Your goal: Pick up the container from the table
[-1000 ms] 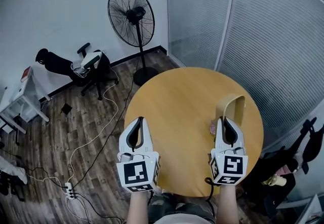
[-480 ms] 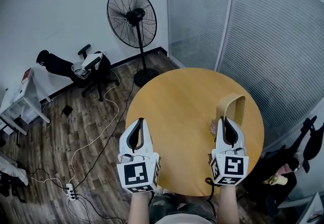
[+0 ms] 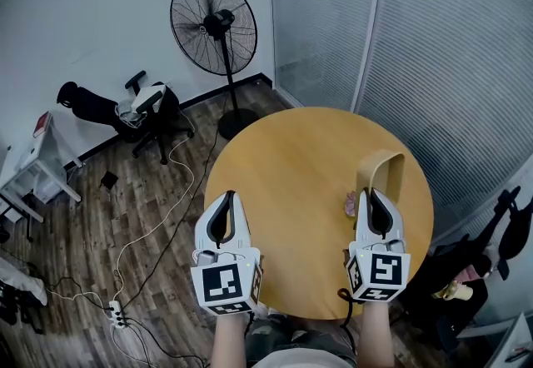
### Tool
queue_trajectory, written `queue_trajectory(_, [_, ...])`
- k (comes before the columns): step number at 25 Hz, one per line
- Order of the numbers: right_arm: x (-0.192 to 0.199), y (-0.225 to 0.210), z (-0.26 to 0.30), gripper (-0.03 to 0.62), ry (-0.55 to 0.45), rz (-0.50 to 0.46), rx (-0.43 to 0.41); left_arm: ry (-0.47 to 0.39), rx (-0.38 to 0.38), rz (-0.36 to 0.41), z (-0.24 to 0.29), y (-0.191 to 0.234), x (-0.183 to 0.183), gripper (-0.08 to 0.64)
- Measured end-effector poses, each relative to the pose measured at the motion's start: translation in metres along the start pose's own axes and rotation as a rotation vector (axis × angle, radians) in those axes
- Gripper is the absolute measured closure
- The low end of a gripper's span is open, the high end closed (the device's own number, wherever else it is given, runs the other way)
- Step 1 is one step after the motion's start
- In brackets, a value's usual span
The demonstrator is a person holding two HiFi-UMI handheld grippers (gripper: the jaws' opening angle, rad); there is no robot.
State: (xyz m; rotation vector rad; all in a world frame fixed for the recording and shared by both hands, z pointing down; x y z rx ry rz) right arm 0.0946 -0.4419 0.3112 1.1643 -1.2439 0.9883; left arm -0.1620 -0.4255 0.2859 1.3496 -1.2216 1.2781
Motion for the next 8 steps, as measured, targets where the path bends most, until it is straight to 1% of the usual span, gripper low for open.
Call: queue_trajectory(8, [0.0022, -0.0037, 0.0046, 0.546, 0.005, -0.002, 0.001, 0.005, -0.005, -0.003, 0.0041, -0.0009, 0.0028, 0.56])
Point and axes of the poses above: the fingertips, and each gripper's own axes: z forward along the fingers, y to its left, x out of its underside, the point moved 2 cm from there along -z, backward along the fingers
